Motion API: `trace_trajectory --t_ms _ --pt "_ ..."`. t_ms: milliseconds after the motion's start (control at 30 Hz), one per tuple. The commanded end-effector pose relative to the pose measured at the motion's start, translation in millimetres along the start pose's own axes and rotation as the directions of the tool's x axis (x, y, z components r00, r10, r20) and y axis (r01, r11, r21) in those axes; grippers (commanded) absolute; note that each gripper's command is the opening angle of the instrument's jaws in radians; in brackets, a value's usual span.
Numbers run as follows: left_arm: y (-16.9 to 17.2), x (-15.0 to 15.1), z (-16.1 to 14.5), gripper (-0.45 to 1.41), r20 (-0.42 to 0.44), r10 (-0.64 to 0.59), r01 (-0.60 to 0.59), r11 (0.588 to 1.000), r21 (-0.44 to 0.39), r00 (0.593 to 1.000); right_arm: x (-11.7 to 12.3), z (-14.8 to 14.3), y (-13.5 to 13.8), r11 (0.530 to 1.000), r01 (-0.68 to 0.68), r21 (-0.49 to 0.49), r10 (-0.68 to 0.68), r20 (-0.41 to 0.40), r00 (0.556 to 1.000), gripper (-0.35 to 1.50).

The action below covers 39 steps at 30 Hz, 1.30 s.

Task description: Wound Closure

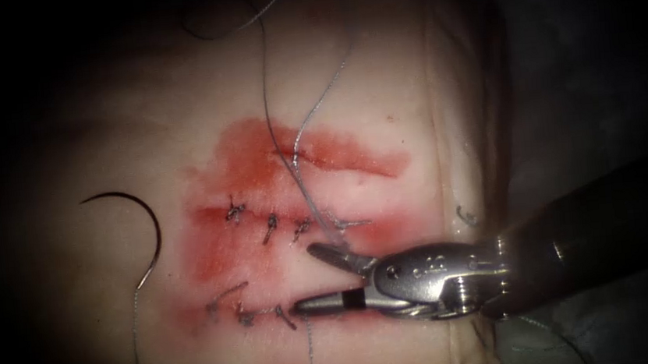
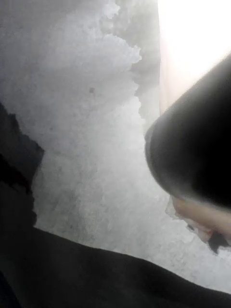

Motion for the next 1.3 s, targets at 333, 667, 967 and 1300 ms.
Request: trace_trajectory --t_ms 333,667,967,1300 --pt "4.5 3.3 -13.4 -0.45 -0.005 -0.070 0.070 0.988 0.137 0.998 -6.1 -4.2 -3.7 0.999 -0.049 -0.007 0.050 0.126 0.991 1.13" --pt "4.4 10.2 -24.2 -0.45 -0.036 -0.179 0.179 0.904 0.387 0.983 -3.6 2.7 -7.8 0.993 -0.089 0.082 0.064 0.265 0.962 0.93" --pt "1.2 13.9 -27.9 -0.45 -0.072 -0.202 0.208 0.816 0.539 0.977 -2.0 7.5 -10.2 0.988 -0.101 0.120 0.064 0.279 0.958 0.34" --pt "-4.3 15.1 -28.5 -0.45 -0.168 -0.140 0.218 0.680 0.700 0.976 -3.9 8.9 -12.2 0.983 -0.124 0.135 0.071 0.341 0.937 0.20"
